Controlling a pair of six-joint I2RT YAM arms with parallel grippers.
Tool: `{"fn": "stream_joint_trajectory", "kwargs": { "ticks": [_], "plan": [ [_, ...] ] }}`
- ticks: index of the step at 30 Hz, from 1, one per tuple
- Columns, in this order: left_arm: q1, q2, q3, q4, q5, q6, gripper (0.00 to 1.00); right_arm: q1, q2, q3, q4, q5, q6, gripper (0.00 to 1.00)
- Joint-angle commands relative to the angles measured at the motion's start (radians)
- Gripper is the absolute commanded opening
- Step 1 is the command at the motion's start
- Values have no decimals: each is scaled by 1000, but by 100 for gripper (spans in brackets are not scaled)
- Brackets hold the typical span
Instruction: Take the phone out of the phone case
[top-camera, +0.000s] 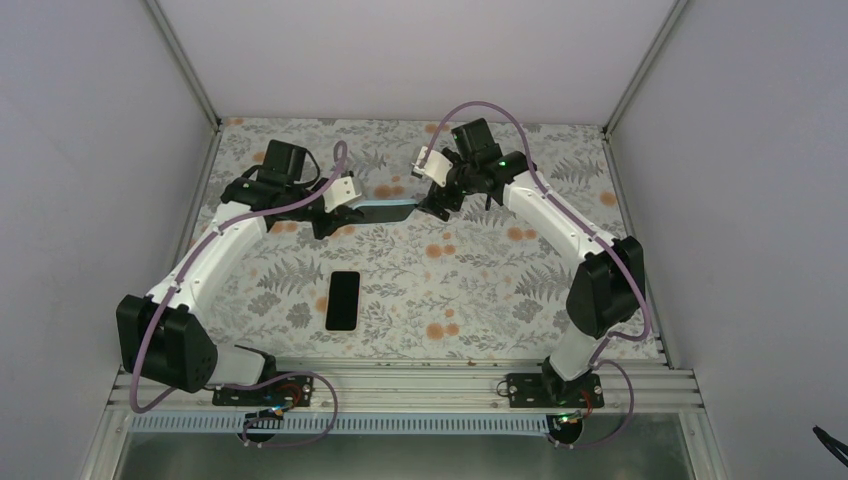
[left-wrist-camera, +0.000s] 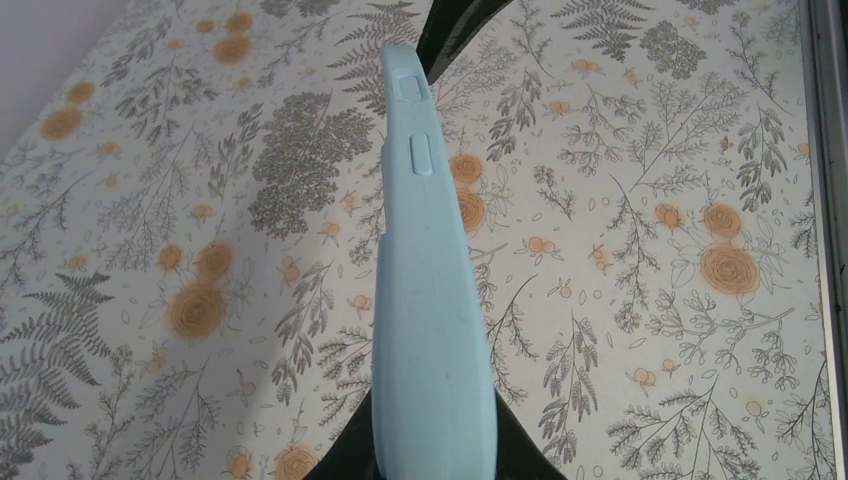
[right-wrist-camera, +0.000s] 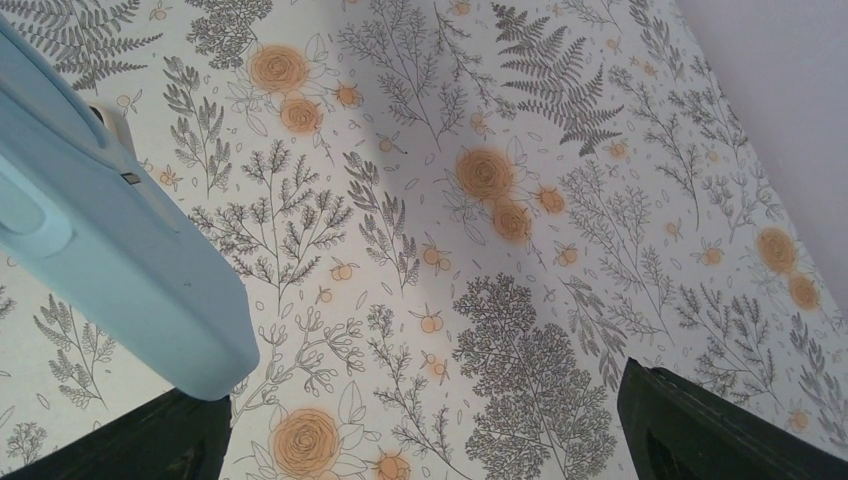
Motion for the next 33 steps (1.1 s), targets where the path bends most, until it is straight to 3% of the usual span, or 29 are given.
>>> {"fn": "stream_joint_trajectory", "kwargs": {
  "ticks": [1, 33],
  "plan": [
    [-32, -10, 13, -119, 117, 45, 2, -43, 5, 43, 152, 167, -32, 98],
    [-42, -26, 17, -150, 118, 56, 2, -46, -28, 54, 218, 276, -113, 100]
  ]
}}
